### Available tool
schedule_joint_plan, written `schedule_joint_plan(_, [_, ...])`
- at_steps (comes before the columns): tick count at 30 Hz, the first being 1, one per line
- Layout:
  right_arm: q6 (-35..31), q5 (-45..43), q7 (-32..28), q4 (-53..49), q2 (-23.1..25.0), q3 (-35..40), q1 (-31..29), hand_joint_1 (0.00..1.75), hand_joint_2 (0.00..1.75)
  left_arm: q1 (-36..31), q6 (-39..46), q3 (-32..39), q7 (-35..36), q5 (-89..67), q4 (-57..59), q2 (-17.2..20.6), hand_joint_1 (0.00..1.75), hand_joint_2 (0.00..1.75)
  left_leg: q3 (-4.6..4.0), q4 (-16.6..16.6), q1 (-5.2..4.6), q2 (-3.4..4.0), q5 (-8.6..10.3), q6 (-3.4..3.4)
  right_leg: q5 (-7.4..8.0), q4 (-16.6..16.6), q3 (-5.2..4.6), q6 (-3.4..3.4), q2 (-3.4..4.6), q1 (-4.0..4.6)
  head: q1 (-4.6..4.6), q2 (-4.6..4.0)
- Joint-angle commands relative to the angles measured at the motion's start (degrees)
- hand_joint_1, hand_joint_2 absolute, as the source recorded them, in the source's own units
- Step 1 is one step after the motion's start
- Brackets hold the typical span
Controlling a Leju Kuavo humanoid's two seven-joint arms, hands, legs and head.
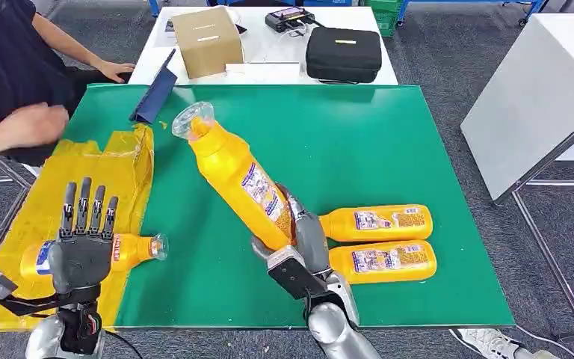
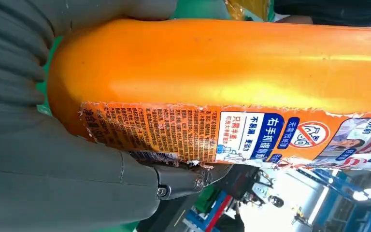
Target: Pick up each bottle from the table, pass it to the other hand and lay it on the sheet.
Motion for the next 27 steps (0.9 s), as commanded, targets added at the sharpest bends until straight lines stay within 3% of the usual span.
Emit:
schedule_joint_plan(1, [1.9, 2.21, 0.18, -1.82, -0.42, 3.84, 0.06, 1.75, 1.75, 1.46, 0.4, -4.36, 1.0, -3.38, -1.45, -1.68, 0.0, 1.75, 0.16, 0.01, 0.04, -0.05, -0.1, -0.04, -0.09, -0.04, 0.21, -0.05, 0.1, 0.02, 0.0, 0.0])
schedule_joint_plan(6, [8.58, 2.86, 4.6, 3.99, 0.45, 10.5, -1.7, 1.75, 1.75, 4.61, 3.41, -11.67, -2.99, -11.39, -5.7, -0.41, 0.0, 1.75, 0.15, 0.03, 0.06, -0.01, -0.11, -0.05, -0.08, -0.04, 0.18, -0.06, 0.15, 0.05, 0.0, 0.0])
schedule_joint_plan(13, [11.13, 7.65, 5.49, 8.89, 0.39, 19.76, -4.27, 1.75, 1.75, 6.68, 5.13, -16.33, -6.58, -19.97, -6.96, 2.29, 0.0, 1.75, 0.2, -0.02, 0.09, 0.1, -0.12, -0.07, -0.06, -0.08, 0.21, -0.08, 0.27, 0.08, 0.0, 0.0])
schedule_joint_plan(25, [12.46, 9.41, 5.91, 12.01, 0.58, 23.1, -5.6, 1.75, 1.75, 7.43, 5.4, -20.36, -9.08, -26.45, -5.3, 6.88, 0.02, 1.75, 0.15, -0.07, 0.04, 0.04, -0.07, -0.05, -0.05, -0.09, 0.17, -0.06, 0.17, 0.03, 0.02, 0.0])
schedule_joint_plan(26, [12.68, 9.39, 5.9, 12.41, 0.61, 23.2, -5.75, 1.75, 1.75, 7.69, 5.07, -20.73, -9.39, -26.63, -4.83, 7.45, 1.75, 1.75, 0.11, -0.08, 0.02, 0.03, -0.04, -0.05, -0.03, -0.08, 0.11, -0.05, 0.13, 0.01, 0.02, 0.0])
schedule_joint_plan(27, [12.79, 9.35, 5.86, 12.72, 0.67, 23.23, -5.86, 1.75, 1.75, 7.93, 4.99, -21.2, -10.34, -27.14, -4.82, 8.11, 1.75, 1.75, 0.19, -0.07, 0.04, 0.0, -0.08, -0.07, -0.07, -0.09, 0.21, -0.08, 0.15, 0.03, 0.02, 0.0])
